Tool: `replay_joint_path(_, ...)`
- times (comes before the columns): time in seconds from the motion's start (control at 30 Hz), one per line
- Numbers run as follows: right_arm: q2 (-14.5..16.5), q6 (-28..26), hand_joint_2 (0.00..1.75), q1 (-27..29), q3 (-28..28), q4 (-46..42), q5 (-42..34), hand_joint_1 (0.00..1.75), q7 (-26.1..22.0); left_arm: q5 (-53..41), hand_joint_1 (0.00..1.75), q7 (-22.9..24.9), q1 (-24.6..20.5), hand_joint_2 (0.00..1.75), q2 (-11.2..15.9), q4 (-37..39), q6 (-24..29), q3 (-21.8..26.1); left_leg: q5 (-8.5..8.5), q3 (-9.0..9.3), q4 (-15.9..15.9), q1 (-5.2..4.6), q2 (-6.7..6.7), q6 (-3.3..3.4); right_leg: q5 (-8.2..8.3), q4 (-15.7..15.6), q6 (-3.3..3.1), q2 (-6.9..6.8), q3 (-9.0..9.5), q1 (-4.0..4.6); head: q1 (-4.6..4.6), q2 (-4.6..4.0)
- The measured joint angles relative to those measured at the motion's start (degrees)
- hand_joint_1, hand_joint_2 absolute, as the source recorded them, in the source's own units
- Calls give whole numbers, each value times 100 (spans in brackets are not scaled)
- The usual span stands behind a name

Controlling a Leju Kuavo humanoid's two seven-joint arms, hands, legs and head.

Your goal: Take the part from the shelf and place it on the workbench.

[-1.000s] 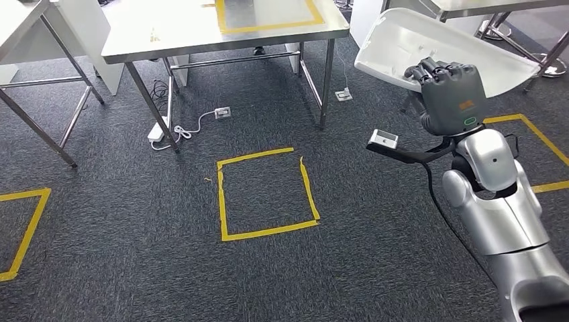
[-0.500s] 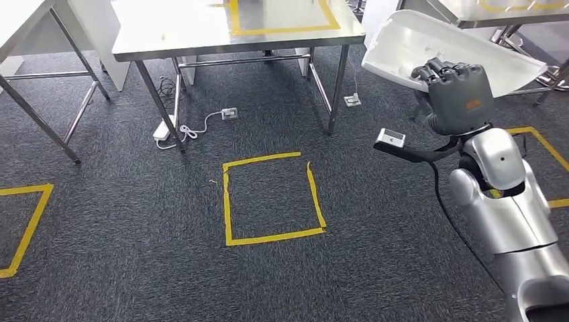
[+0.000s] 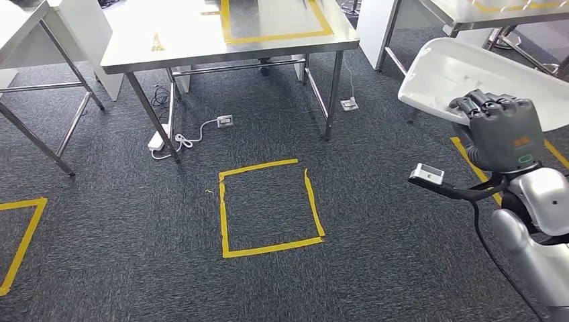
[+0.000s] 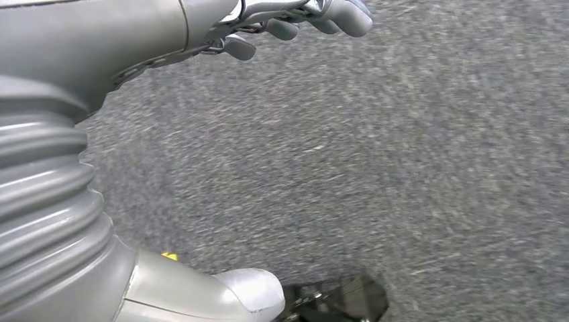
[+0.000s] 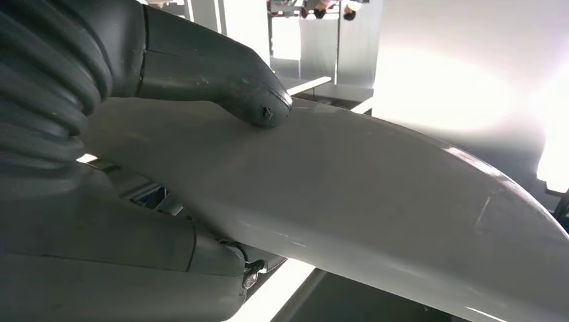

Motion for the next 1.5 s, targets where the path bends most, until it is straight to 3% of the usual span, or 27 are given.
replay_joint_path(0.03, -19, 2, 175, 49, -37, -62, 7, 175, 6, -8, 0, 2, -7, 175, -1, 0, -2, -1, 12, 88, -179, -12, -1, 38, -37, -18, 38, 4, 23, 8, -1, 0)
replay_joint_path(0.13, -92, 4, 175, 209, -139, -223, 22, 175, 15, -37, 0, 6, -24, 175, -9, 0, -7, -4, -95, 209, -310, -23, -14, 175, -23, 11, 151, 9, 103, 4, -2, 0)
replay_joint_path(0.2, -150, 5, 175, 318, -230, -328, 24, 175, 14, -52, 0, 9, -28, 175, -14, -1, -9, -6, -149, 343, -351, -11, -26, 262, -91, 298, 192, 5, 9, -7, 9, 0)
replay_joint_path(0.33, -235, 71, 175, 570, -465, -514, 7, 175, 7, -113, 0, 34, -46, 175, -14, -3, -21, -13, -309, 507, -363, -28, -48, 323, -526, 1515, 235, 3, -888, -4, 30, 0)
replay_joint_path(0.37, -249, 83, 175, 659, -525, -566, 3, 175, 4, -138, 0, 44, -44, 175, -15, -3, -30, -20, -360, 564, -362, -34, -56, 318, -471, 1545, 231, 3, -1011, -3, 31, 0)
replay_joint_path(0.4, -261, 90, 175, 737, -585, -620, 1, 175, 3, -156, 0, 55, -41, 175, -18, -2, -41, -31, -416, 636, -361, -39, -63, 310, -300, 1381, 221, 3, -1034, -2, 32, 0)
replay_joint_path(0.47, -290, 89, 175, 833, -694, -718, -2, 175, 2, -181, 0, 67, -42, 175, -27, -1, -52, -59, -538, 786, -364, -45, -65, 285, 262, 659, 175, -1, -857, 10, 32, 0)
replay_joint_path(0.5, -303, 91, 175, 862, -733, -755, -2, 175, 2, -186, 0, 72, -50, 175, -30, -1, -54, -75, -594, 849, -367, -49, -65, 262, 429, 345, 150, -8, -772, 31, 33, 0)
replay_joint_path(0.57, -327, 101, 175, 922, -786, -817, 2, 175, -7, -198, 0, 84, -71, 175, -32, -2, -56, -98, -681, 935, -372, -57, -62, 195, 568, 65, 85, -17, -680, 75, 42, 0)
replay_joint_path(0.63, -344, 114, 175, 967, -830, -885, 7, 175, -17, -216, 0, 94, -89, 175, -30, -6, -57, -105, -701, 992, -327, -66, -55, 125, 528, 51, 10, -8, -614, 76, 46, 0)
replay_joint_path(0.7, -354, 122, 175, 972, -873, -947, 7, 175, -22, -229, 0, 95, -108, 175, -28, -7, -58, -109, -692, 876, -38, -67, -39, 64, 478, 18, -64, 0, -497, 43, 34, 0)
replay_joint_path(0.8, -356, 164, 175, 968, -895, -986, 29, 175, -57, -245, 0, 94, -149, 175, -35, -6, -60, -114, -979, 192, 974, -39, -15, -23, 356, -8, -117, -4, -332, 24, 11, 0)
replay_joint_path(0.87, -354, 187, 175, 977, -897, -987, 41, 175, -78, -269, 0, 101, -145, 175, -34, -6, -61, -120, -1162, -198, 1334, -28, -8, -36, 252, -8, -117, 1, -214, 20, 12, 0)
replay_joint_path(0.9, -354, 186, 175, 982, -899, -987, 42, 175, -90, -278, 0, 107, -141, 175, -33, -6, -62, -125, -1085, -263, 1242, -27, -6, -29, 195, -8, -111, 5, -139, 17, 11, 0)
replay_joint_path(0.93, -353, 182, 175, 985, -901, -987, 44, 175, -103, -285, 0, 111, -140, 175, -29, -6, -62, -130, -876, -241, 972, -28, -4, -15, 134, -8, -101, 7, -53, 13, 11, 0)
replay_joint_path(1.0, -350, 173, 175, 986, -905, -987, 49, 175, -135, -286, 0, 114, -142, 175, -20, -5, -62, -140, -266, -87, 224, -33, 1, 33, 8, -6, -64, 4, 96, 14, 11, 0)
replay_joint_path(1.07, -344, 169, 175, 974, -903, -987, 62, 175, -172, -286, 0, 115, -144, 175, -17, -3, -62, -146, -10, 11, -200, -48, 7, 103, -76, -18, -1, 8, 184, 26, 13, 0)
replay_joint_path(1.2, -331, 184, 175, 788, -871, -956, 71, 175, -238, -282, 0, 104, -149, 175, -27, -3, -61, -150, -29, 181, -304, -50, -9, 260, -67, 293, 115, 13, 132, 13, 31, 0)
replay_joint_path(1.23, -333, 193, 175, 702, -857, -935, 58, 175, -257, -282, 0, 101, -160, 175, -28, -4, -60, -151, -56, 245, -309, -46, -8, 294, -155, 511, 135, 8, 14, 7, 37, 0)
replay_joint_path(1.3, -338, 208, 175, 606, -834, -899, 17, 175, -288, -282, 0, 98, -182, 175, -25, -10, -57, -151, -114, 308, -313, -45, -13, 339, -448, 1145, 173, 2, -399, 2, 45, 0)
replay_joint_path(1.37, -339, 215, 175, 617, -816, -880, -22, 175, -300, -283, 0, 98, -177, 175, -24, -13, -57, -151, -185, 368, -313, -49, -30, 346, -639, 1616, 187, 2, -824, 1, 46, 0)
replay_joint_path(1.4, -341, 214, 175, 629, -808, -876, -40, 175, -299, -281, 0, 97, -165, 175, -26, -12, -59, -151, -225, 413, -312, -50, -35, 340, -577, 1603, 181, 2, -921, 0, 46, 0)
replay_joint_path(1.43, -348, 213, 175, 639, -803, -875, -58, 175, -296, -276, 0, 93, -153, 175, -30, -9, -61, -151, -271, 469, -312, -52, -39, 331, -398, 1420, 173, 1, -936, 2, 46, 0)
replay_joint_path(1.5, -374, 209, 175, 659, -802, -875, -98, 175, -291, -252, 0, 77, -136, 175, -41, -4, -62, -151, -364, 591, -310, -55, -41, 299, 157, 692, 137, -6, -745, 11, 46, 0)
